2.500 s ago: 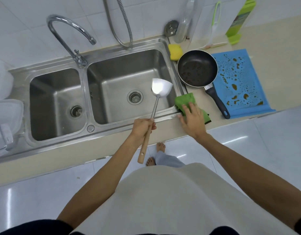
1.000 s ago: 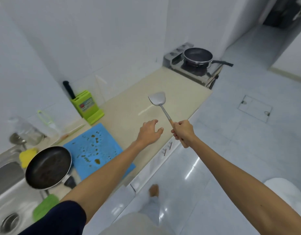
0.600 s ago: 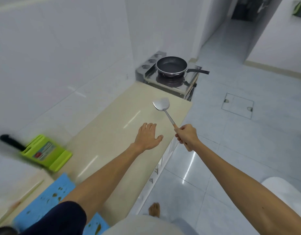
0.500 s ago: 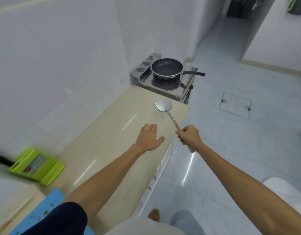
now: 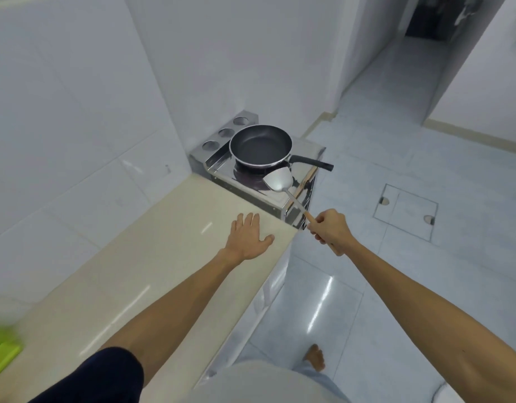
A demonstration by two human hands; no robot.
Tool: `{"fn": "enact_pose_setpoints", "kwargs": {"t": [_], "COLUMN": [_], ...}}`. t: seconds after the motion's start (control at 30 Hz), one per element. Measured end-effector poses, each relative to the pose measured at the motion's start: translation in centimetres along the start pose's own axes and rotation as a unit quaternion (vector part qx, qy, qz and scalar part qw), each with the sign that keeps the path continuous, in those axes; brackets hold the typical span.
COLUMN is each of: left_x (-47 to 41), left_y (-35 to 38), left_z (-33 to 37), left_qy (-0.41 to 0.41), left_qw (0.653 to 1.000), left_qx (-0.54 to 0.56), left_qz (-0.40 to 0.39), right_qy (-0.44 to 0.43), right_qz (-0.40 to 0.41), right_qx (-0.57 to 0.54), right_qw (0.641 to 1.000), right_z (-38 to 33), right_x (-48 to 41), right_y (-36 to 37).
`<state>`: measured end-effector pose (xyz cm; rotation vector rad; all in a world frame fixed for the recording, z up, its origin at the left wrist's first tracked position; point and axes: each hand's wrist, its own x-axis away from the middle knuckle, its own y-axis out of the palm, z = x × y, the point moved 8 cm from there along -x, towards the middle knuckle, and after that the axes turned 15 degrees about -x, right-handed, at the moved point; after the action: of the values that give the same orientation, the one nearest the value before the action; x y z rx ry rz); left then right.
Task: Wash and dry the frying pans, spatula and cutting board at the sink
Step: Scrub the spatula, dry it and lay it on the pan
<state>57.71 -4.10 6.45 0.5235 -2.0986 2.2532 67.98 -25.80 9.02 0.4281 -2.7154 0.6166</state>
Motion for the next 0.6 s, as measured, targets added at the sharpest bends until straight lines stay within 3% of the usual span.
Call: {"fn": "enact_pose_setpoints", "kwargs": {"t": [0.27,0.6], "left_x": [-10.7,-24.3], "left_y": [-3.4,-4.0], "left_z": [6.3,7.3], "left_qy": [-0.062,-0.145], "left_qw": [0.997,0.985], "left_qx": [0.049,0.089], "left_qz": [0.021,0.013], "right_qy": [-0.027,-0.053], "right_qz": [-0.041,-0.126], "right_qx": [0.05,0.078], "right_qw": [0.998,0.987], "right_z": [-4.1,-8.6], "right_x": [-13.7,-28.9], "right_y": [-7.1,-6.0]}}
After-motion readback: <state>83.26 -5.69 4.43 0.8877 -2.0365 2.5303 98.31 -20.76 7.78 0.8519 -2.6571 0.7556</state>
